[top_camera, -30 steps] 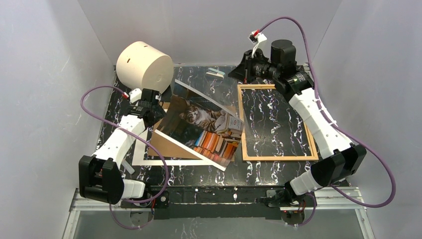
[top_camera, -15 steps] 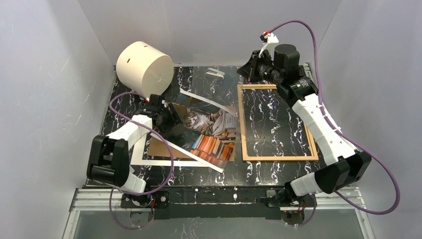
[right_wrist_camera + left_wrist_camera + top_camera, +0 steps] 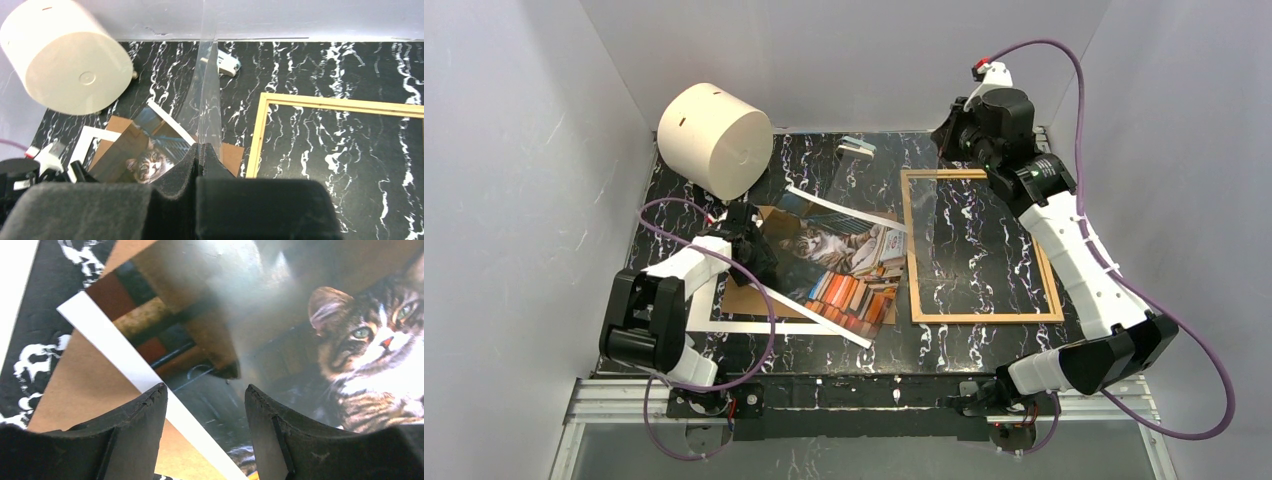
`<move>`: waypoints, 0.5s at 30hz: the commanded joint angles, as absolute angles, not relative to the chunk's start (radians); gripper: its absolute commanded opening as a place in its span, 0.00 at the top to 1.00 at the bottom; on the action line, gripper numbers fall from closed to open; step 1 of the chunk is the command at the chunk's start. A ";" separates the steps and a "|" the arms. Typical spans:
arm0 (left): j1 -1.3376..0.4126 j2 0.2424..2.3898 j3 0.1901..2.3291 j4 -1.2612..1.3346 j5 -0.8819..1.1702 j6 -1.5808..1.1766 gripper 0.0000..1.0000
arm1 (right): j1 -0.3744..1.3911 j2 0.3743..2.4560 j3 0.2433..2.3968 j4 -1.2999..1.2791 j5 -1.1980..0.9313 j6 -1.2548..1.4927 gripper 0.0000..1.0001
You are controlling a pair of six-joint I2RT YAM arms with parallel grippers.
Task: Put the photo into the frame
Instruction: Move the photo frame item to the center of the board.
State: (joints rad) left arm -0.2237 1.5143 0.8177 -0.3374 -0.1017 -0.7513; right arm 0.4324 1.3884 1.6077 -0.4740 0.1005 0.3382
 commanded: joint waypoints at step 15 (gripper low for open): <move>-0.199 1.414 0.802 -0.613 -0.239 -0.735 0.41 | 0.435 1.372 1.790 -0.442 0.270 0.356 0.99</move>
State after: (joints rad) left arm -0.2081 1.4464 0.7761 -0.5381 -0.3027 -0.7803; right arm 0.4324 1.3880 1.7180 -0.5060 0.2646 0.3378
